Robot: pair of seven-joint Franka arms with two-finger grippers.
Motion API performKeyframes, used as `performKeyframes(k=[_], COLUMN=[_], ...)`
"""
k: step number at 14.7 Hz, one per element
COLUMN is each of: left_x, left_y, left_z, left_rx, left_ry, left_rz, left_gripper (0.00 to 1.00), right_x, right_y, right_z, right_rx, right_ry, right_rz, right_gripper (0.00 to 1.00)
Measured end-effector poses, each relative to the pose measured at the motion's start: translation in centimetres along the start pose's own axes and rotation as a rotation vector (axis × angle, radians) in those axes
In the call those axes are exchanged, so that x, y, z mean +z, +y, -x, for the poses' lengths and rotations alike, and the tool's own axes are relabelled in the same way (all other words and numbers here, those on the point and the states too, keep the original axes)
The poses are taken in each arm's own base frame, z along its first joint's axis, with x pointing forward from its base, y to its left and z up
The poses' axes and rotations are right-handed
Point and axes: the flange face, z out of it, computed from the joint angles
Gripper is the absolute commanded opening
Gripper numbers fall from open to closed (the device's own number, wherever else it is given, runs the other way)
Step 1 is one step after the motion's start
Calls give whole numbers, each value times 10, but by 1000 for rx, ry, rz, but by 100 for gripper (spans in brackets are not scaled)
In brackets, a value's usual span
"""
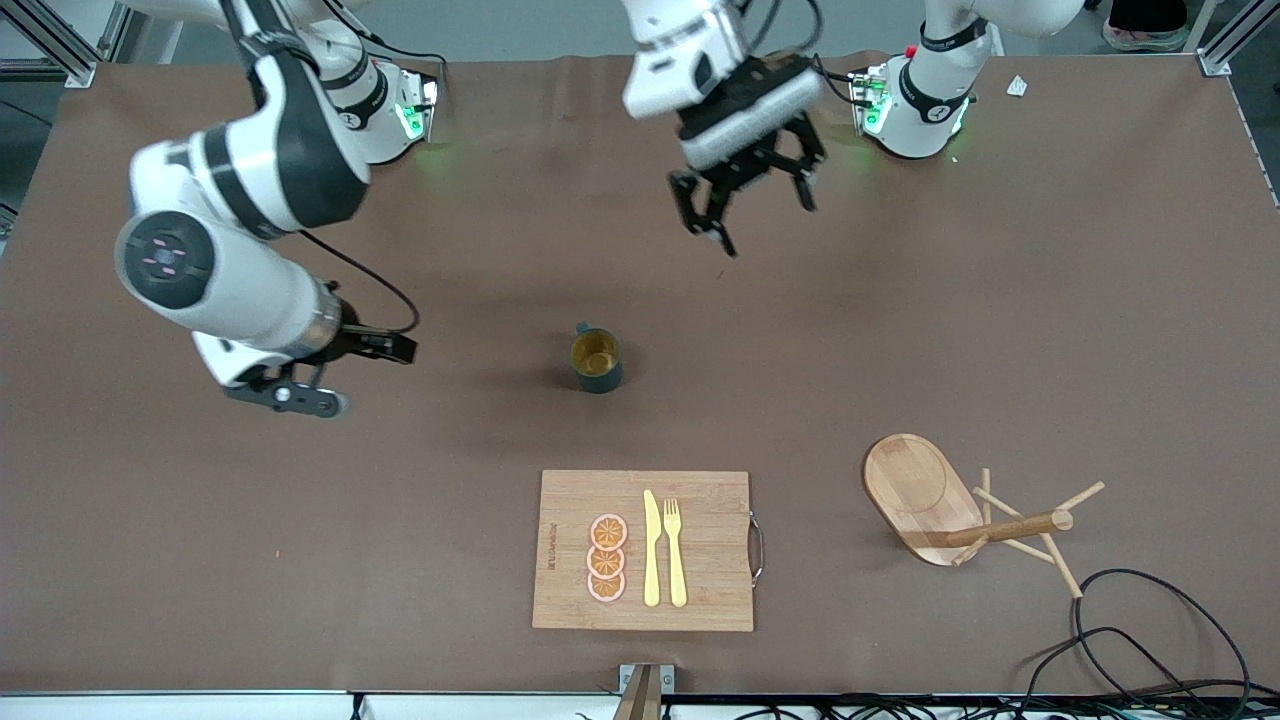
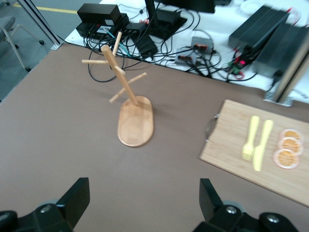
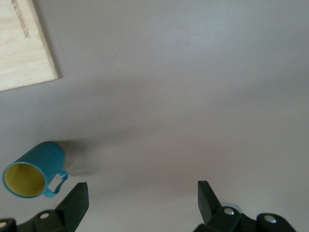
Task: Transfer cup from left to right arm and place
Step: 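Grasp the teal mug with the right gripper while the left gripper withdraws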
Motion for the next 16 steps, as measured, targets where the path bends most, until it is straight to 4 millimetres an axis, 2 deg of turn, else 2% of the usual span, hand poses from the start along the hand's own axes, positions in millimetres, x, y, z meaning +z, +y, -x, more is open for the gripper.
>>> performKeyframes(k=[4, 6, 8, 11, 14, 16], left_x=[65, 94, 124, 159, 182, 195], left_y=[-59, -99, -141, -189, -222, -242], left_z=[-97, -145, -182, -213, -228, -234], left_rx=[94, 134, 165, 186, 124, 89], left_ry=[-142, -224, -283, -341, -413, -475], left_rz=[-2, 42, 75, 105, 158, 209], left_gripper=[100, 100, 100, 100, 100, 100], right_x=[49, 69, 88, 121, 156, 171], right_y=[-82, -112, -133, -159, -178, -183], right_z=[34, 48, 55, 57, 60, 60], right_rx=[-3, -29, -45, -44, -55, -58], right_ry=[-49, -58, -53, -29, -18, -19], right_rz=[-11, -17, -27, -42, -44, -40], right_gripper=[100, 100, 100, 100, 100, 92])
